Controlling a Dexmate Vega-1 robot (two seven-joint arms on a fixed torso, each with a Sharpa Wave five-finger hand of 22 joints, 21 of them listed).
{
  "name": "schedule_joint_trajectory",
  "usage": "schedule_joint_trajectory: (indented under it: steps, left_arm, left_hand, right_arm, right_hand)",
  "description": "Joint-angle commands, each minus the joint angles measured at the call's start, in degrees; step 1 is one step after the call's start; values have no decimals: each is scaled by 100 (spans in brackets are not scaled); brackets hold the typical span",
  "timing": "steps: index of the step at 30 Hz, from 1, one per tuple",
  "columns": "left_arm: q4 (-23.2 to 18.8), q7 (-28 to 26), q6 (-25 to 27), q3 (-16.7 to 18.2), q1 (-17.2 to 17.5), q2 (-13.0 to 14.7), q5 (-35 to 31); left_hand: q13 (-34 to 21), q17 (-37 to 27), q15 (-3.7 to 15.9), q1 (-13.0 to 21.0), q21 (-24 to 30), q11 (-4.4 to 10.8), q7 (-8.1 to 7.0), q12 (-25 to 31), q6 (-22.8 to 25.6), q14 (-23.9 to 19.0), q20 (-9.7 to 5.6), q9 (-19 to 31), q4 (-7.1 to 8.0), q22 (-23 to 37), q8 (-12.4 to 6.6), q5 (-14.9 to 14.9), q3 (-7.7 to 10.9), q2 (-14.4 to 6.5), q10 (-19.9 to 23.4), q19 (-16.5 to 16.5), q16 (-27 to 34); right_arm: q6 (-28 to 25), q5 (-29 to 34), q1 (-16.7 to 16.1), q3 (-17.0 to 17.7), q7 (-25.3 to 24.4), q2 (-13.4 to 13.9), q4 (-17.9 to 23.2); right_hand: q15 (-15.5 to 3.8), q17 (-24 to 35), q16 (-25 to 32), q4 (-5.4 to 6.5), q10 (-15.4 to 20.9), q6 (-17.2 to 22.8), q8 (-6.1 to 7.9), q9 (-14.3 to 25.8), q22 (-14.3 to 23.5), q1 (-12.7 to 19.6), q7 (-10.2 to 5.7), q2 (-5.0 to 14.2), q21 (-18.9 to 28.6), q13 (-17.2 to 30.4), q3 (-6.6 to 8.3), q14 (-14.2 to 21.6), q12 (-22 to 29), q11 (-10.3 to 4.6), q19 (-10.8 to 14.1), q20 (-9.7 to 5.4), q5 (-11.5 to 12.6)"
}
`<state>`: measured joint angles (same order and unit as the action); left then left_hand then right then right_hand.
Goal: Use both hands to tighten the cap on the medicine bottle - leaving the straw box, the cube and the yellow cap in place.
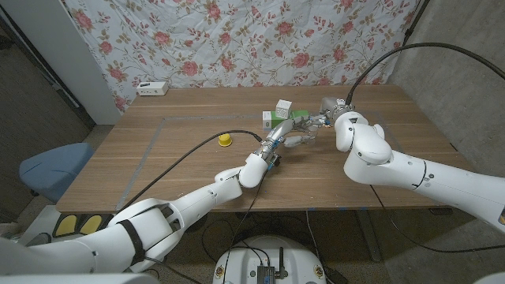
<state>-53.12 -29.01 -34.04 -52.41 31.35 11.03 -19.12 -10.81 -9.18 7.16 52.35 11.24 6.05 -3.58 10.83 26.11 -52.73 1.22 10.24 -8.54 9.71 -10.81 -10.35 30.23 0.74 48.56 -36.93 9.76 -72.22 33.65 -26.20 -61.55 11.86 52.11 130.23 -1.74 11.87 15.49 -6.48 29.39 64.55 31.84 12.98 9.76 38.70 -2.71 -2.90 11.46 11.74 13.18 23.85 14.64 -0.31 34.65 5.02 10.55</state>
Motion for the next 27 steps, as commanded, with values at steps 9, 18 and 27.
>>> schedule_joint_trajectory:
  steps: [9, 18, 27]
  left_arm:
    - [189, 5, -100, -41, -103, -54, 30]
    - [126, 38, -65, -34, -93, -15, 38]
    - [52, 73, -29, -15, -68, 31, 45]
  left_hand:
    - [-24, -12, 473, 41, -6, 228, -14, 52, 2, -52, 0, 21, -5, 18, -6, -16, 61, -65, 295, -8, 26]
    - [-24, -18, 494, 64, -5, 226, -11, 53, 4, -57, -3, 22, -18, 18, -6, -13, 59, -62, 300, -9, 32]
    - [-25, -19, 487, 74, -4, 215, -13, 49, -1, -65, 3, 22, -20, 18, -4, -11, 57, -63, 291, -12, 35]
  right_arm:
    - [31, -309, 137, -87, -137, 79, 33]
    - [-40, -454, 238, -133, -39, 172, 102]
    - [39, -645, 202, -25, -73, 331, 243]
  right_hand:
    - [108, 22, -74, 99, -160, -409, -228, -29, 25, -377, -157, -73, -62, 1, -186, -102, -150, 130, -141, 120, -13]
    - [243, 10, -215, 151, -435, -1326, -559, 60, 20, -645, -47, -70, -84, 14, -293, -316, -307, 350, -363, 230, -7]
    - [324, -3, -316, 169, -775, -2288, -919, 159, 15, -828, 102, -30, -84, 27, -354, -494, -382, 448, -516, 307, 0]
